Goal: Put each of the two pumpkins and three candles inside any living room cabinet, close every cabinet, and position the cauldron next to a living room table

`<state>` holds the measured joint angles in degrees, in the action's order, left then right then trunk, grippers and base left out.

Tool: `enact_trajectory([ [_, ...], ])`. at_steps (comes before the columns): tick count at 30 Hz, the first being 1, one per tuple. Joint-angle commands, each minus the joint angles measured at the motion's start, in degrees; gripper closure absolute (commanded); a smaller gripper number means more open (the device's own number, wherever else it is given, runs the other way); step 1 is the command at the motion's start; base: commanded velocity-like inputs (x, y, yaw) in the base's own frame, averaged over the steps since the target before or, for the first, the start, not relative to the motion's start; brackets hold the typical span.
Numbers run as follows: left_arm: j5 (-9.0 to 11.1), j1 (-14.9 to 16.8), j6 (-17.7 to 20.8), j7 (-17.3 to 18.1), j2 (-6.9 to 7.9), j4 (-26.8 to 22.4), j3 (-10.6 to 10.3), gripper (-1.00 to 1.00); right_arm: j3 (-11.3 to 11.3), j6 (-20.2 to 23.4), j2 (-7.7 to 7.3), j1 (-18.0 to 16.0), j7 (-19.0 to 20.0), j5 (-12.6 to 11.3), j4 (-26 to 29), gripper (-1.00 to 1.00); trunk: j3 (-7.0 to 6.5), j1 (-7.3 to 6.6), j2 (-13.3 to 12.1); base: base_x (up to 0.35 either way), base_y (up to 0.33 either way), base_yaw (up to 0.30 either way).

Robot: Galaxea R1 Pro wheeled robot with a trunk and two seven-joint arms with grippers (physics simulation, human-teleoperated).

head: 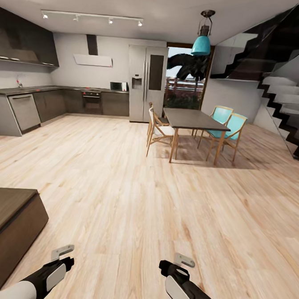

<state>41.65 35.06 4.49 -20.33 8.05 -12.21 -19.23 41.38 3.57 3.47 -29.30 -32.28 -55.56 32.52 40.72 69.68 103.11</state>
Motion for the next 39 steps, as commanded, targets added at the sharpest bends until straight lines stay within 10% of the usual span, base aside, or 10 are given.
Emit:
enact_trajectory([
  [1,0.3,0.0,0.4,-0.4,0.05,-0.2,-0.5,-1.0,0.3,0.3,-0.04,-0.1,-0.4,-0.1,0.1,-1.0,0.06,0.03,0.0,0.332,0.0,0.0],
  [39,0.2,-0.1,0.3,-0.4,0.21,-0.2,-0.5,-1.0,0.3,-0.5,-0.55,-0.1,-0.3,-0.3,0.0,-1.0,0.06,0.03,0.0,0.332,0.0,0.0],
])
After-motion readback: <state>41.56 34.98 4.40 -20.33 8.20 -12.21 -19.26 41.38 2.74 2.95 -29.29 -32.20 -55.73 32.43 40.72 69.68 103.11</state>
